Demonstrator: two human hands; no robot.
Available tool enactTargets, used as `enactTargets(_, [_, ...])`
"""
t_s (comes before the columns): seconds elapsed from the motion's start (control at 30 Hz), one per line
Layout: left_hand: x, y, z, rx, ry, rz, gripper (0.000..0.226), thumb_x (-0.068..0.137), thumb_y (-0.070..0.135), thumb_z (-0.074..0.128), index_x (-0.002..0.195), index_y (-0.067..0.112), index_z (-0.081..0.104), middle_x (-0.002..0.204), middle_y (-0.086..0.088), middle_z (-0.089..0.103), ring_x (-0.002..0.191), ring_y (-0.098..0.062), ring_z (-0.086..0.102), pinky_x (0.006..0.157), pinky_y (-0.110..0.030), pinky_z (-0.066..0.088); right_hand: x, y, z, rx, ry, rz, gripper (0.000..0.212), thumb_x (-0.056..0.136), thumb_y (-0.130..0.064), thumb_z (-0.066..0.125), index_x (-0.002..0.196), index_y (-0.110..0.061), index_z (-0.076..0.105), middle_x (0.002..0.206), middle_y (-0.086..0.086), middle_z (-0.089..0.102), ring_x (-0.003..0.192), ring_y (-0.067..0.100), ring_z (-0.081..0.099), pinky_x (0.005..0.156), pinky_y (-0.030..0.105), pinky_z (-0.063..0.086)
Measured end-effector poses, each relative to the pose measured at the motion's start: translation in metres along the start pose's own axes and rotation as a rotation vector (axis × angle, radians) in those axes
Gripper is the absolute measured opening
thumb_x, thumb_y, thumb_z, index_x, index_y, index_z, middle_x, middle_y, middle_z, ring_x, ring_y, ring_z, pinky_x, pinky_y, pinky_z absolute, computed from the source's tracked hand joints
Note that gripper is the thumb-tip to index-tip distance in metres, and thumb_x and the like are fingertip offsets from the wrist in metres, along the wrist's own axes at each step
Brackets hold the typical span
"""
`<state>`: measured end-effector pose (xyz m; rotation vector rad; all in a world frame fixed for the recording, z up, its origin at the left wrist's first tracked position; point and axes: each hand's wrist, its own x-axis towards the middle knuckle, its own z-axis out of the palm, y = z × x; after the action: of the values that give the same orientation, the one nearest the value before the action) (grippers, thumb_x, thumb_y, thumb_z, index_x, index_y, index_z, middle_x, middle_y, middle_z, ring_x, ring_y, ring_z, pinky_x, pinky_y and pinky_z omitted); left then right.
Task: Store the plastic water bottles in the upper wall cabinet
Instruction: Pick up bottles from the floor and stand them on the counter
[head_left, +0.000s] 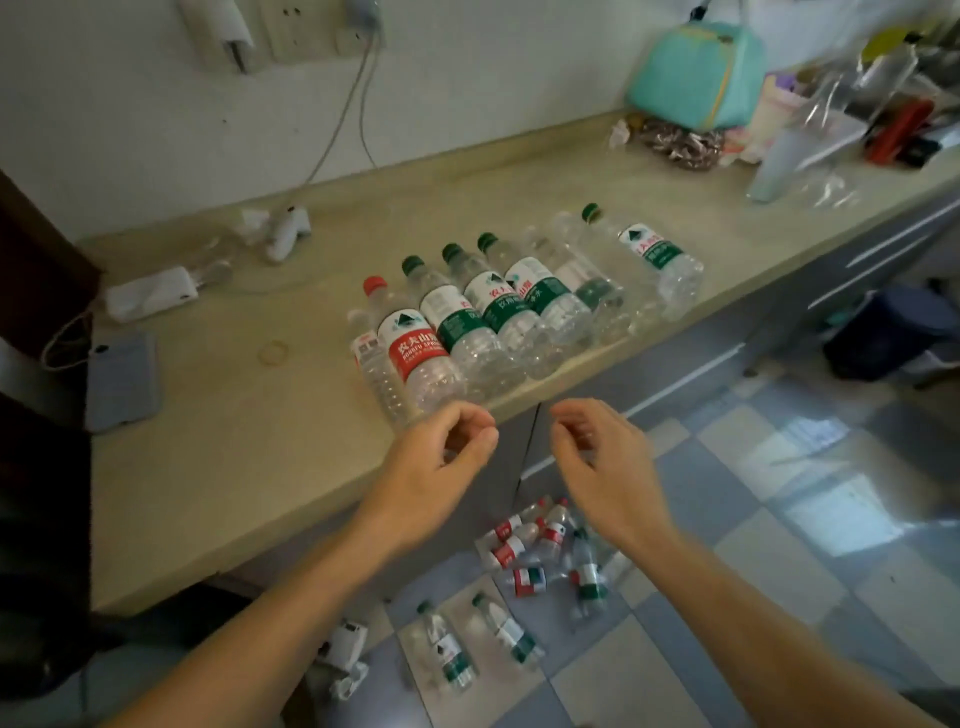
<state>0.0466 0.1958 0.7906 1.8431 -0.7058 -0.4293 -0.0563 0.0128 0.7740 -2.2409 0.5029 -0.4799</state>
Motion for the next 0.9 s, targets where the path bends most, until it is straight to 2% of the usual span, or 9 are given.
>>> enactTargets(0.1, [-0.015, -0.055, 0.024, 0.036, -0.094, -0.071, 0.004, 0.098, 0.033, 0.064, 0.101, 0.034, 0.065, 0.09, 0.014, 0.07, 0.087, -0.007, 0.068, 0.079, -0.035, 0.059, -0.03, 0.041, 0.032, -0.013, -0.036, 0.118, 0.022, 0.1, -0.021, 0.059, 0.121, -0.022, 0.066, 0.11, -0.013, 0.063, 0.096, -0.004, 0.06, 0.084, 0.009, 0.048])
enactTargets(0.17, [-0.024, -0.091, 0.041, 0.079, -0.116, -0.126, 0.013, 0.098, 0.025, 0.066, 0.098, 0.038, 0.063, 0.09, 0.015, 0.07, 0.087, -0.001, 0.067, 0.076, -0.02, 0.055, -0.043, 0.071, 0.053, -0.035, -0.066, 0.176, 0.023, 0.101, -0.023, 0.058, 0.123, -0.024, 0.065, 0.112, -0.014, 0.061, 0.096, -0.002, 0.059, 0.087, 0.014, 0.049])
enactTargets(0.23, [-0.031, -0.126, 0.059, 0.076, -0.137, -0.214, 0.015, 0.097, 0.026, 0.068, 0.094, 0.039, 0.062, 0.091, 0.016, 0.069, 0.089, 0.003, 0.065, 0.075, -0.013, 0.051, -0.051, 0.102, 0.075, -0.06, -0.108, 0.233, 0.024, 0.102, -0.025, 0.057, 0.124, -0.024, 0.063, 0.114, -0.011, 0.062, 0.099, 0.004, 0.059, 0.089, 0.023, 0.051])
enactTargets(0.43, [-0.055, -0.251, 0.112, 0.066, -0.145, -0.547, 0.003, 0.098, 0.037, 0.064, 0.1, 0.035, 0.061, 0.102, 0.013, 0.069, 0.096, -0.005, 0.065, 0.078, -0.017, 0.053, -0.085, 0.202, 0.157, -0.037, -0.3, 0.373, 0.023, 0.102, -0.024, 0.055, 0.124, -0.024, 0.062, 0.112, -0.005, 0.063, 0.093, 0.01, 0.061, 0.086, 0.029, 0.055])
enactTargets(0.5, [-0.063, -0.293, 0.13, 0.078, -0.13, -0.64, 0.016, 0.099, 0.04, 0.061, 0.109, 0.028, 0.062, 0.107, 0.007, 0.068, 0.098, -0.011, 0.066, 0.084, -0.028, 0.059, -0.099, 0.237, 0.186, -0.041, -0.379, 0.425, 0.025, 0.102, -0.024, 0.055, 0.126, -0.02, 0.061, 0.117, 0.0, 0.064, 0.1, 0.017, 0.062, 0.092, 0.038, 0.056])
enactTargets(0.57, [-0.07, -0.338, 0.15, 0.099, -0.114, -0.73, 0.024, 0.099, 0.042, 0.06, 0.113, 0.022, 0.062, 0.11, 0.003, 0.067, 0.1, -0.017, 0.067, 0.089, -0.038, 0.06, -0.114, 0.275, 0.216, -0.054, -0.429, 0.464, 0.028, 0.102, -0.024, 0.057, 0.129, -0.018, 0.061, 0.123, 0.001, 0.063, 0.106, 0.018, 0.061, 0.094, 0.035, 0.054])
enactTargets(0.67, [-0.076, -0.413, 0.178, 0.14, -0.12, -0.791, 0.026, 0.099, 0.043, 0.06, 0.114, 0.023, 0.058, 0.113, 0.002, 0.065, 0.099, -0.017, 0.067, 0.076, -0.026, 0.061, -0.134, 0.336, 0.263, -0.074, -0.465, 0.504, 0.032, 0.102, -0.026, 0.058, 0.133, -0.019, 0.059, 0.126, 0.002, 0.061, 0.106, 0.014, 0.058, 0.091, 0.026, 0.049])
enactTargets(0.77, [-0.082, -0.496, 0.203, 0.157, -0.066, -0.829, 0.024, 0.097, 0.04, 0.064, 0.111, 0.023, 0.055, 0.11, 0.002, 0.063, 0.088, -0.007, 0.063, 0.054, -0.006, 0.047, -0.148, 0.396, 0.318, -0.073, -0.492, 0.554, 0.037, 0.101, -0.031, 0.06, 0.135, -0.019, 0.056, 0.128, 0.002, 0.061, 0.106, 0.014, 0.058, 0.09, 0.027, 0.05])
enactTargets(0.9, [-0.095, -0.602, 0.23, 0.275, 0.018, -0.884, 0.031, 0.094, 0.041, 0.068, 0.112, 0.02, 0.053, 0.104, 0.003, 0.06, 0.079, 0.0, 0.054, 0.049, -0.006, 0.041, -0.17, 0.465, 0.398, -0.096, -0.539, 0.585, 0.039, 0.1, -0.035, 0.061, 0.136, -0.02, 0.056, 0.132, 0.004, 0.059, 0.104, 0.015, 0.056, 0.084, 0.026, 0.049])
